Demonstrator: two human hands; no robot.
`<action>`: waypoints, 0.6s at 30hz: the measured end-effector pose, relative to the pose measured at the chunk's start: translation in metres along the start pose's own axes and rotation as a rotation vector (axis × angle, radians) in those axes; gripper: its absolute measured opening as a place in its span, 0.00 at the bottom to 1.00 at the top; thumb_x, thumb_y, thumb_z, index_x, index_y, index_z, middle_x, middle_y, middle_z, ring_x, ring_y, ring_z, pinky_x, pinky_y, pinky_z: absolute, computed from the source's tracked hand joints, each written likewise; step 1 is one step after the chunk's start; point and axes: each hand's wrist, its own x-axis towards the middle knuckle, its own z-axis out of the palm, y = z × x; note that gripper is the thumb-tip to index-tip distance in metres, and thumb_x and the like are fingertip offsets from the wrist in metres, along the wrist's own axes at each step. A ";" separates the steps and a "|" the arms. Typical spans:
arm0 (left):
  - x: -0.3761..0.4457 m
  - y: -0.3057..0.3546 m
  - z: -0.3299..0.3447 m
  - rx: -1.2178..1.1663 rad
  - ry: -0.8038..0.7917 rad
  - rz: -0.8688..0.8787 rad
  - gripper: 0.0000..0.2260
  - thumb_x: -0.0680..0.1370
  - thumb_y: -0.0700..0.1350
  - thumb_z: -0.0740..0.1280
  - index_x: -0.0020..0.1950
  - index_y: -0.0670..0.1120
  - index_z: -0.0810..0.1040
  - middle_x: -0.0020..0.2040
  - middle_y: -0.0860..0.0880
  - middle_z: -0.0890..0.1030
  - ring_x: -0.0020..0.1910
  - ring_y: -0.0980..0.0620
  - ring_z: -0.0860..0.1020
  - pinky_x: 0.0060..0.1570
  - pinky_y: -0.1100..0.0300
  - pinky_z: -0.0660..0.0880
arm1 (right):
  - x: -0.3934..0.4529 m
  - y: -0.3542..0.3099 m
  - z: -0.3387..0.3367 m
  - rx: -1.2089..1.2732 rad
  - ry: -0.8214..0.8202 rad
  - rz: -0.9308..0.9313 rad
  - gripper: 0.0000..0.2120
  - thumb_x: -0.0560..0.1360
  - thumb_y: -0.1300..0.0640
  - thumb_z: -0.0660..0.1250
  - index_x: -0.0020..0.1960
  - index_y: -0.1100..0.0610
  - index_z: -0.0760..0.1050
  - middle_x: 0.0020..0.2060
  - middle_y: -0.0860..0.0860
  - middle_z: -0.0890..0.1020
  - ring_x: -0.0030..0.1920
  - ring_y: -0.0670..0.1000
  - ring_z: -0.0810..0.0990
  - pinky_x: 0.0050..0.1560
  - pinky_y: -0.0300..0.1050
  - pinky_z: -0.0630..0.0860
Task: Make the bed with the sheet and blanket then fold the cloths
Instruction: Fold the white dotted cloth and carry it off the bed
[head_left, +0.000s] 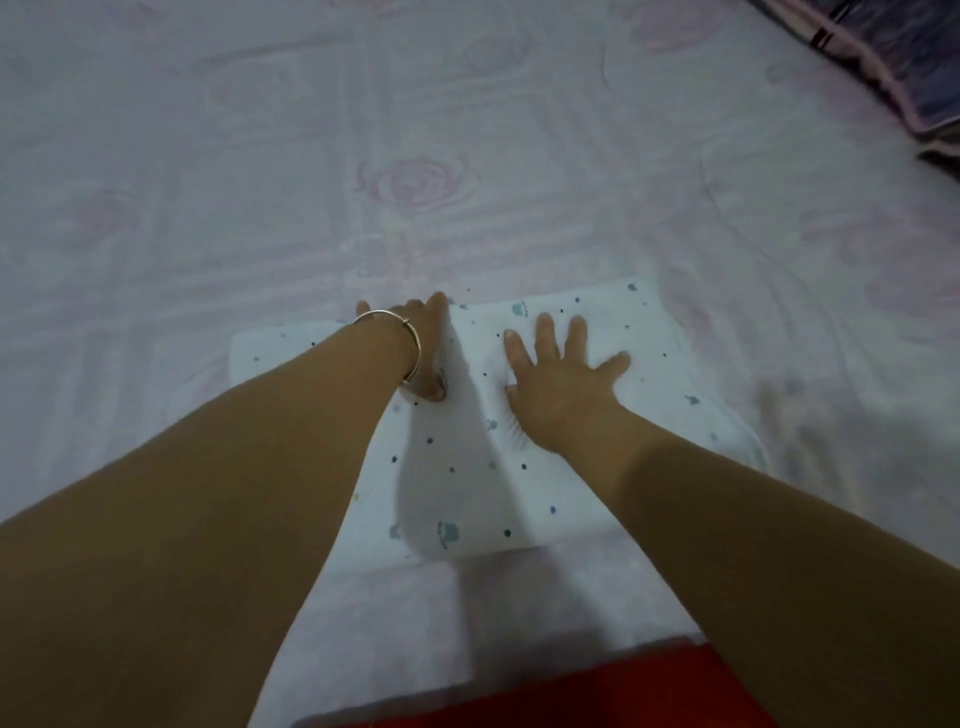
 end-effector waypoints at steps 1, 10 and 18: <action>0.002 0.001 -0.003 0.018 -0.002 0.000 0.47 0.66 0.57 0.75 0.75 0.44 0.50 0.70 0.43 0.66 0.67 0.41 0.69 0.68 0.41 0.63 | 0.000 0.000 0.000 -0.003 -0.001 -0.006 0.28 0.82 0.47 0.44 0.77 0.47 0.34 0.77 0.53 0.35 0.76 0.64 0.34 0.67 0.77 0.48; -0.049 0.022 -0.005 -0.059 -0.017 0.067 0.18 0.72 0.46 0.68 0.61 0.45 0.75 0.58 0.44 0.79 0.56 0.45 0.78 0.54 0.56 0.76 | -0.035 0.024 0.001 0.054 0.006 -0.125 0.30 0.81 0.45 0.48 0.78 0.49 0.37 0.77 0.50 0.36 0.77 0.57 0.35 0.74 0.66 0.44; -0.144 0.038 -0.074 -0.144 0.040 0.135 0.17 0.71 0.39 0.68 0.59 0.46 0.76 0.45 0.47 0.75 0.41 0.48 0.75 0.39 0.61 0.73 | -0.123 0.022 -0.009 0.439 -0.005 0.206 0.31 0.80 0.50 0.58 0.76 0.64 0.52 0.76 0.61 0.51 0.76 0.62 0.52 0.76 0.54 0.55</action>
